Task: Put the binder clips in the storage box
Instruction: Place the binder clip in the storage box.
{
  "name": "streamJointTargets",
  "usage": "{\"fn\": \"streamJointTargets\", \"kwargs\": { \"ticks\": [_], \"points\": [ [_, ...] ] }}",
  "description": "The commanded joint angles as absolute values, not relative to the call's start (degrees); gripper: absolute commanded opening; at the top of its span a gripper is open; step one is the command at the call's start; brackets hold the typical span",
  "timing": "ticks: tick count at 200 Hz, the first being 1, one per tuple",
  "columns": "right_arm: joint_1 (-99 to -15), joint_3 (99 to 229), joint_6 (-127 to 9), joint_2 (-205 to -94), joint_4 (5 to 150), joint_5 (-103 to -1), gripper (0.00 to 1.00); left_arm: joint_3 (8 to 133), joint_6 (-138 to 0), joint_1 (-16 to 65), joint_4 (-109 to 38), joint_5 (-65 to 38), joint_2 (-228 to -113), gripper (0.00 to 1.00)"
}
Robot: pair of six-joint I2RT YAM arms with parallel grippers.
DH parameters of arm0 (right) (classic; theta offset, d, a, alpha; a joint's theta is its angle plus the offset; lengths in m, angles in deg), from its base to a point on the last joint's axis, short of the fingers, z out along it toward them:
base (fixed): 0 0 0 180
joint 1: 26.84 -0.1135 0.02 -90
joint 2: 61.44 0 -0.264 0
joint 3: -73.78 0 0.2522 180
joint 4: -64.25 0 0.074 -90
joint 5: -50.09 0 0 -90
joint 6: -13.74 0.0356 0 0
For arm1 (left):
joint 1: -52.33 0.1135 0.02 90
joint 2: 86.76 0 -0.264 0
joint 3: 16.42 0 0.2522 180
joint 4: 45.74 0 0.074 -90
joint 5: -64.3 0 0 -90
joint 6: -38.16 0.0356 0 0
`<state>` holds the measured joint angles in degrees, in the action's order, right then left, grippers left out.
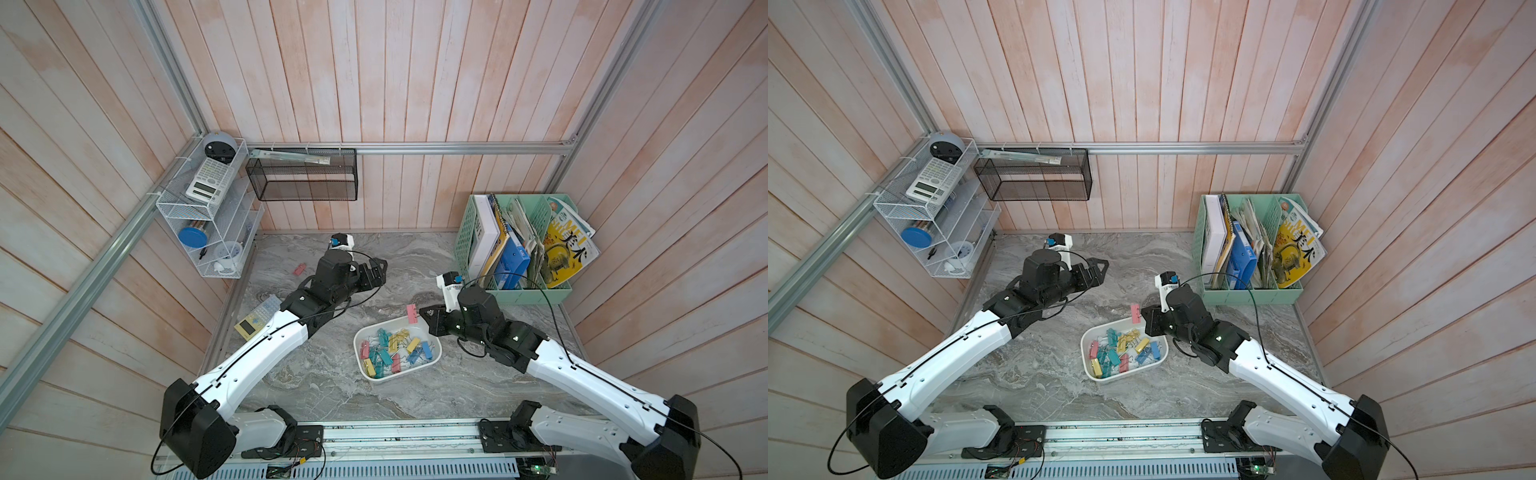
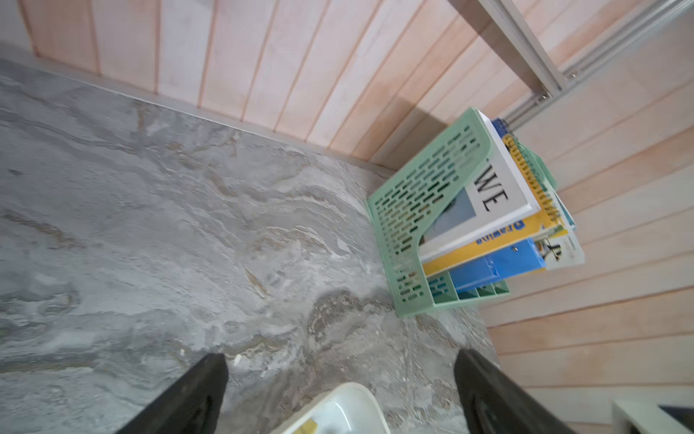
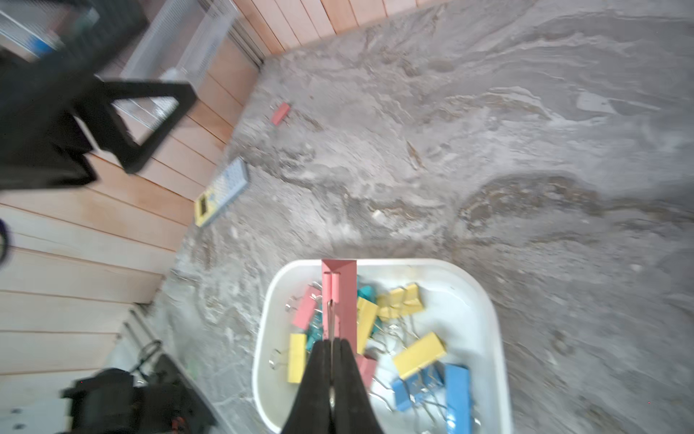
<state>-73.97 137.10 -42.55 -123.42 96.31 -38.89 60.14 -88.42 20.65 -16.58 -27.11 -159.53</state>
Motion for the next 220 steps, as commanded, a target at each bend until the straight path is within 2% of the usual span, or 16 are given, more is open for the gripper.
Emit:
{"fn": "streamJointTargets", "kwargs": {
  "ticks": [1, 46, 89, 115, 134, 169, 210, 220],
  "points": [
    [-74.3, 139.1, -52.0, -126.4, 106.8, -31.8, 0.00, 58.1, -86.4, 22.3, -14.5, -29.4, -158.4, 1.00],
    [-74.3, 140.7, -56.6, -134.7, 105.7, -32.6, 0.00, 56.3, -84.6, 25.2, -10.3, -34.4, -158.4, 1.00],
    [-74.3, 142.8, -55.3, -140.2, 106.4, -25.8, 0.00, 54.9, -84.1, 26.1, -9.9, -34.8, -158.5, 1.00],
    [-74.3, 141.7, -54.1, -143.0, 102.4, -31.5, 0.00, 54.9, -84.0, 26.6, -9.7, -35.5, -159.6, 1.00],
    [-74.3, 141.7, -53.3, -145.2, 102.3, -31.4, 0.00, 54.8, -83.5, 27.7, -9.2, -36.2, -160.5, 1.00],
    [-74.3, 141.2, -50.7, -145.5, 103.2, -30.0, 0.13, 54.8, -82.4, 31.0, -8.2, -36.4, -162.0, 1.00],
    [-74.3, 139.1, -47.9, -137.4, 105.0, -24.8, 0.32, 56.5, -80.7, 35.9, -6.1, -36.5, -164.2, 1.00],
    [-74.3, 138.3, -46.4, -134.4, 105.0, -23.6, 0.34, 57.9, -79.9, 37.2, -4.7, -37.3, -165.8, 1.00]
  ]
}}
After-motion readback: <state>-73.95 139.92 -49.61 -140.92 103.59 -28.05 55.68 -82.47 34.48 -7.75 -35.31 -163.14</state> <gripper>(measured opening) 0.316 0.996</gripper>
